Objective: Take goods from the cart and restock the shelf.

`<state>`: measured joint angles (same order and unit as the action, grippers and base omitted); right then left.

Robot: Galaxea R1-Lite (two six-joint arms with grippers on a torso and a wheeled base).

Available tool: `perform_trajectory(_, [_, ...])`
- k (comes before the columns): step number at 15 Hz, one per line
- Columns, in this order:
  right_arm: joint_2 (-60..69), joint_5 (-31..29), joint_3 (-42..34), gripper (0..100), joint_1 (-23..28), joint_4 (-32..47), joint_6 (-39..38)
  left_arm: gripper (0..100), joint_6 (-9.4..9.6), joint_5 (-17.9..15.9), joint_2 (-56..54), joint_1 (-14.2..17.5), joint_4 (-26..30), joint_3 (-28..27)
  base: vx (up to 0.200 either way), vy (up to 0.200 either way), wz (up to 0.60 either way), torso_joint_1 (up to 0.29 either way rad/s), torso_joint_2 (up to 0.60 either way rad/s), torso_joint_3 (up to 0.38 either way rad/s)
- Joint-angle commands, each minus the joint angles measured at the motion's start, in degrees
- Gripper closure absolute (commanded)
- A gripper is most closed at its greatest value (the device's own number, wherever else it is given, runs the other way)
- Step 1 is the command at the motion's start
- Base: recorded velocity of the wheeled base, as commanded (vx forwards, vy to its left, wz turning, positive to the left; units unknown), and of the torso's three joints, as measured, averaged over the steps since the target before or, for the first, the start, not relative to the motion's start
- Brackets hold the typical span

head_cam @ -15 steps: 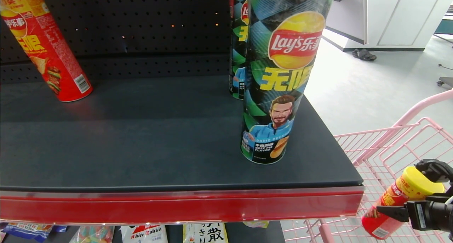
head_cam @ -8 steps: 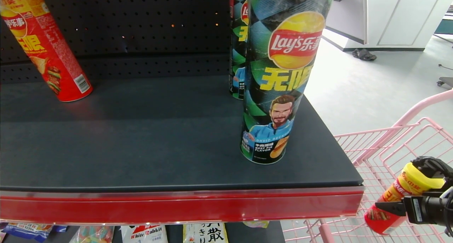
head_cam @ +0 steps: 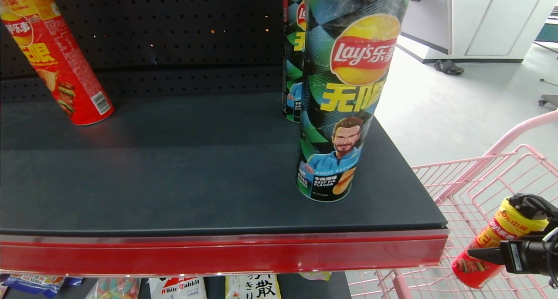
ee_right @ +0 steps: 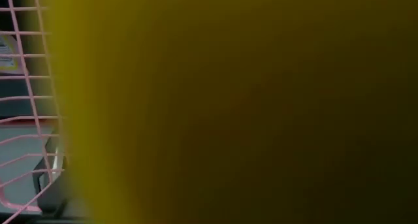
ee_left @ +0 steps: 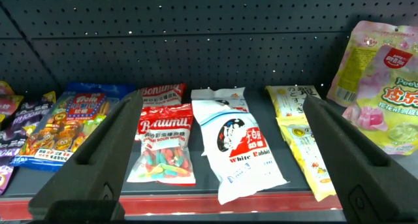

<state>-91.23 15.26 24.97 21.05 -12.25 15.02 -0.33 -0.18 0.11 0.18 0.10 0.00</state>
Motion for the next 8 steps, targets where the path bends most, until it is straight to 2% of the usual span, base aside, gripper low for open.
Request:
perform_trajectory(1, [-1.0, 0.0, 0.5, 100, 0.1, -0.1, 0.0, 0, -0.02, 0.0, 0.0, 0.0, 0.0, 0.0, 0.000, 0.000, 0.00, 0.000, 0.00, 0.000])
perform_trajectory(8, [1.1, 0.1, 0.6, 100, 0.0, -0.1, 0.2, 0, -0.02, 0.0, 0.0, 0.0, 0.0, 0.0, 0.000, 0.000, 0.00, 0.000, 0.00, 0.000])
